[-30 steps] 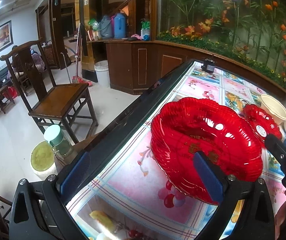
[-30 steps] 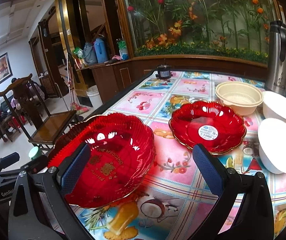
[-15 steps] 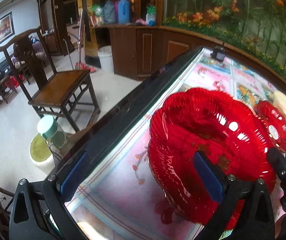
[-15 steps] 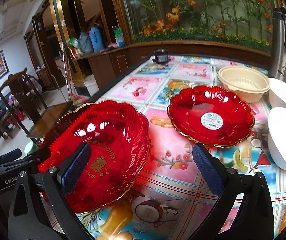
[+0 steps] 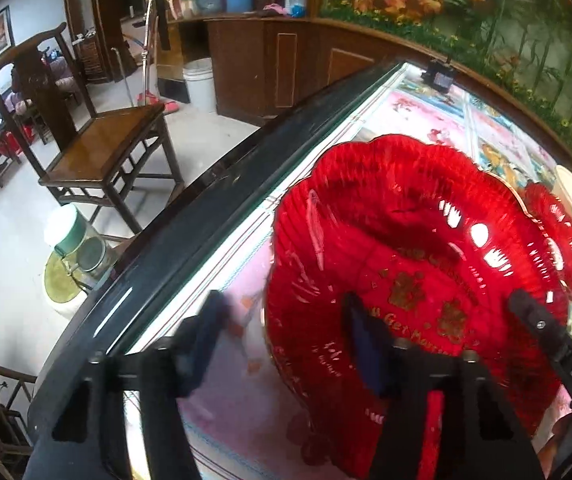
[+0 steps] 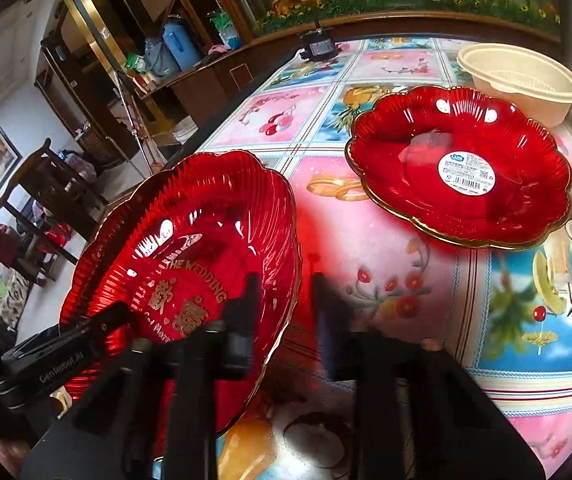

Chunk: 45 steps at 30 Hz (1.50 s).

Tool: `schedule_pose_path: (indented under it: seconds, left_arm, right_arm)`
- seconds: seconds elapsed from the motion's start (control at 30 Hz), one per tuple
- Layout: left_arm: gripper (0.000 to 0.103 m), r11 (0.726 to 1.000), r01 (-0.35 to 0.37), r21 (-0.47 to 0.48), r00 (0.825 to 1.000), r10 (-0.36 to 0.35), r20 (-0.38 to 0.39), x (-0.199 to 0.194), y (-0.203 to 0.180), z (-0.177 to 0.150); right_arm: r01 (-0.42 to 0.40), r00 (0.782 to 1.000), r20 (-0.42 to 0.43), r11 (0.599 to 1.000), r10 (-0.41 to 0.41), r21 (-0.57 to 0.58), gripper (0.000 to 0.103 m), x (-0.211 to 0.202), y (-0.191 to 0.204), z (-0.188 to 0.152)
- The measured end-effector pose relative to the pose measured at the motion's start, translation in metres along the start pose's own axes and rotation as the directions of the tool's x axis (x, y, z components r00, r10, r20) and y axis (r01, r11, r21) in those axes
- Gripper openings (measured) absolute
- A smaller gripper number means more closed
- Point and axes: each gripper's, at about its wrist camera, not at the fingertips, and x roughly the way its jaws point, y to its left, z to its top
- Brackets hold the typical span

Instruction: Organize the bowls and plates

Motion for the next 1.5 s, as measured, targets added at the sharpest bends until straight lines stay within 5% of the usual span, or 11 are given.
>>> schedule_pose_path:
  seconds: [0.1, 0.43, 0.8, 0.93, 1.03, 1.13, 1.27, 1.5]
  left_arm:
    - [0.027, 0.999, 0.046, 0.02, 0.999, -0.046, 0.0, -0.002, -0.006, 0.0]
    - [0.025, 0.998, 0.038, 0.052, 0.999, -0.04, 0.033, -0.025, 0.0, -0.01]
    - [0.026, 0.998, -0.013, 0.063, 1.0, 0.013, 0.003, -0.054, 0.034, -0.034]
    - [0.034, 0.999, -0.018, 0.045, 0.999, 0.02, -0.05, -0.039, 0.04, -0.039]
    - [0.06, 0.995, -0.085, 0.046, 0.995, 0.087, -0.044, -0.047, 0.046, -0.042]
    - [0.063, 0.993, -0.108, 0.054, 0.994, 0.108, 0.001, -0.068, 0.055, -0.049]
    - [0.076, 0.993, -0.102, 0.056, 0.993, 0.098, 0.066, -0.099, 0.068, -0.063]
    - [0.077, 0.997, -0.076, 0.033, 0.981, 0.069, 0.182, -0.138, 0.061, -0.046]
  right_arm:
    - [-0.021, 1.0, 0.01, 1.0, 0.021, 0.006, 0.012, 0.001, -0.001, -0.002]
    - [0.031, 0.998, 0.062, 0.997, -0.026, -0.075, 0.012, -0.014, 0.014, -0.009]
    - [-0.028, 1.0, -0.01, 0.992, 0.027, -0.12, 0.013, -0.033, 0.046, -0.044]
    - [-0.042, 0.995, -0.097, 0.994, 0.033, -0.097, 0.016, -0.019, 0.047, -0.051]
    - [-0.069, 0.99, -0.125, 0.995, 0.06, -0.069, 0.017, -0.022, 0.04, -0.051]
    - [-0.107, 0.991, -0.08, 0.993, 0.103, -0.045, 0.023, -0.04, 0.029, -0.051]
    - [-0.107, 0.994, 0.008, 0.994, 0.108, -0.036, 0.047, -0.071, 0.004, -0.054]
    - [-0.053, 0.989, 0.145, 0.993, 0.037, 0.103, 0.047, -0.112, -0.07, -0.039]
